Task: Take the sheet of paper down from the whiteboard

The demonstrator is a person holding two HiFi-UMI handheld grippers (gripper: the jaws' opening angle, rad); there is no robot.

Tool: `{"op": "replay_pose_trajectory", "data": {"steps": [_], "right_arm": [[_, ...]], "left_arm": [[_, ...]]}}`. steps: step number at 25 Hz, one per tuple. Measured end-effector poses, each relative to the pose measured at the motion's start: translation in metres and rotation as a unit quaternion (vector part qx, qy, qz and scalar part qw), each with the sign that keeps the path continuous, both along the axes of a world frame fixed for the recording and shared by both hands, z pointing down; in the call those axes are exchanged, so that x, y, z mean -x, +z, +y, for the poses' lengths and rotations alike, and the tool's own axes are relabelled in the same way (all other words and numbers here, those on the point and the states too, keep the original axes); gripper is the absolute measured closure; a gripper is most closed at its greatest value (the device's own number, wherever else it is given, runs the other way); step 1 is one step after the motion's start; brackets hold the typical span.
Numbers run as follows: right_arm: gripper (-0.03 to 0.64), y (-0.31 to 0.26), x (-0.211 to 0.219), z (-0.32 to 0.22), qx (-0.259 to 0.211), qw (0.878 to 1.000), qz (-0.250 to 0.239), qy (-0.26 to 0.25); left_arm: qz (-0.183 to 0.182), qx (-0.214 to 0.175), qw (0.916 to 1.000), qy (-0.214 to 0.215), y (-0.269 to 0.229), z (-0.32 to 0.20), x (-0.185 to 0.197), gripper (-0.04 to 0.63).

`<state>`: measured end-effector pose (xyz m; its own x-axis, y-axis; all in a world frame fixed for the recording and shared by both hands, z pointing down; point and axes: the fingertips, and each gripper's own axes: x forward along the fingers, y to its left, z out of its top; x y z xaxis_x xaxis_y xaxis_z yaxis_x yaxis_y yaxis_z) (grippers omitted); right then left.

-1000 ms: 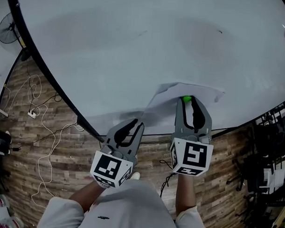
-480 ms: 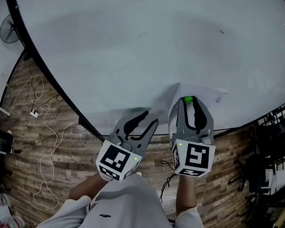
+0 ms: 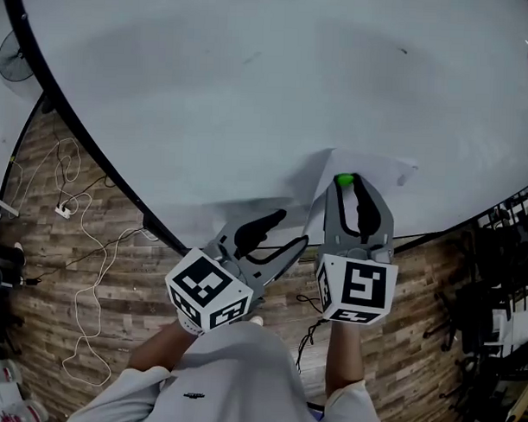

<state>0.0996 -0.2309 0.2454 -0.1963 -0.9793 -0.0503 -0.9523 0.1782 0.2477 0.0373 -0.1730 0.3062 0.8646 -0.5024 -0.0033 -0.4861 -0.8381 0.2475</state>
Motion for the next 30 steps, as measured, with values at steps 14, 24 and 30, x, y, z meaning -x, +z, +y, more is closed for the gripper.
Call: {"op": "replay_pose_trajectory", "data": {"steps": [14,24,30], "right_arm": [[0.483,-0.001,0.000,0.000,0.001,1.000,-0.001,-0.010],[0.483,0.002,0.000,-0.002,-0.004,1.000,0.001,-0.008],[0.486,0.002,0.000,-0.002,0.003,1.000,0.001,-0.014]], "left_arm": [[-0.015,0.009,0.9974,-0.070,0.015,-0.029,0.003,0.526],[-0.015,0.014,0.9949,-0.099,0.020,-0.041,0.010,0.589],[-0.014,0.009,0.9951,-0.098,0.018,-0.039,0.011,0.589]]}}
